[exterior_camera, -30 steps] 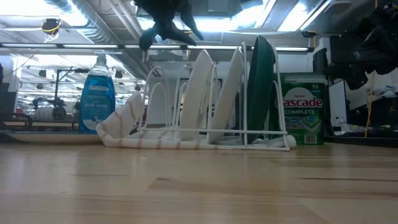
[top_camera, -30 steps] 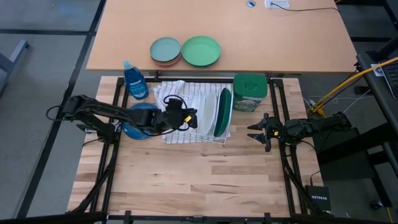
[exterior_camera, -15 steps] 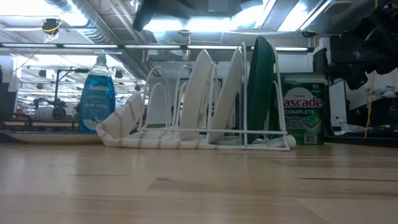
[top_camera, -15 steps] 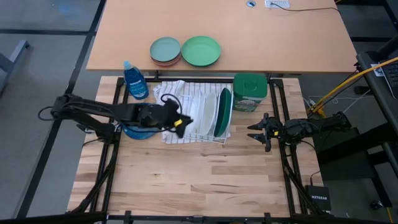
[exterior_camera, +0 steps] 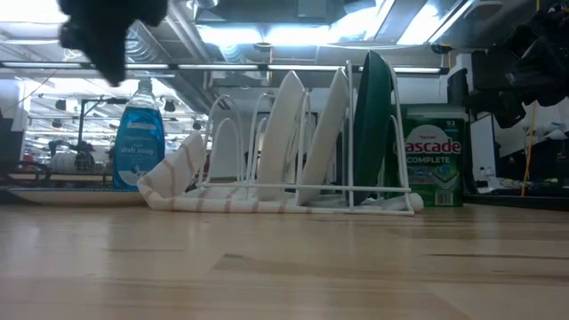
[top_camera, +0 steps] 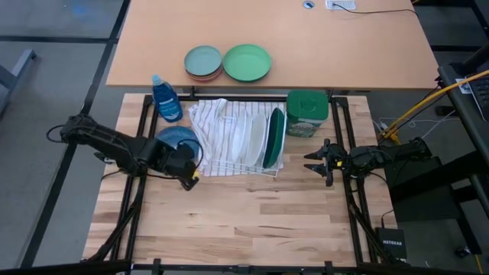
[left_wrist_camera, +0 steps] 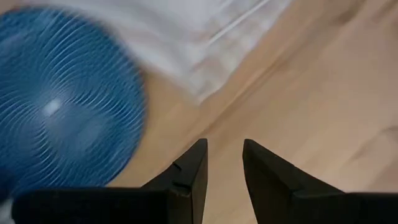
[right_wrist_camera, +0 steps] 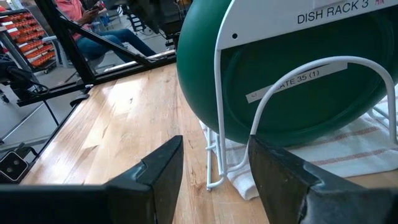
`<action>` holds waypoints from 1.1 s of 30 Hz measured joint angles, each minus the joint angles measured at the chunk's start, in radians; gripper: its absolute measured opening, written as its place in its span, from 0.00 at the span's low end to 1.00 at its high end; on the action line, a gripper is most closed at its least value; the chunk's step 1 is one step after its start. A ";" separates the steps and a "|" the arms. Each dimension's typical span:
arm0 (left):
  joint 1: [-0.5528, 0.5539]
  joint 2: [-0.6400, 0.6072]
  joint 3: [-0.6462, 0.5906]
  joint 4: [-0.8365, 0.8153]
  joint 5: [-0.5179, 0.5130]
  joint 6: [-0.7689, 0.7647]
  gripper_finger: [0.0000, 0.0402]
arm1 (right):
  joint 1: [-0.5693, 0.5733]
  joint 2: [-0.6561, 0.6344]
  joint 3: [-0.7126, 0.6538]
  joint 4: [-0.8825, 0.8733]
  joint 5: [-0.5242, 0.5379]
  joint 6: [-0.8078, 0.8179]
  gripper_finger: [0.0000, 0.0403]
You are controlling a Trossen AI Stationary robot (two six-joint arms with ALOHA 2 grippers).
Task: Sort dishes
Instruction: Put the blue patterned plate into the dish rack
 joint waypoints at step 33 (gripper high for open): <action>-0.049 0.004 -0.419 0.140 -0.021 -0.032 0.51 | 0.000 0.000 0.000 0.000 0.000 0.000 0.46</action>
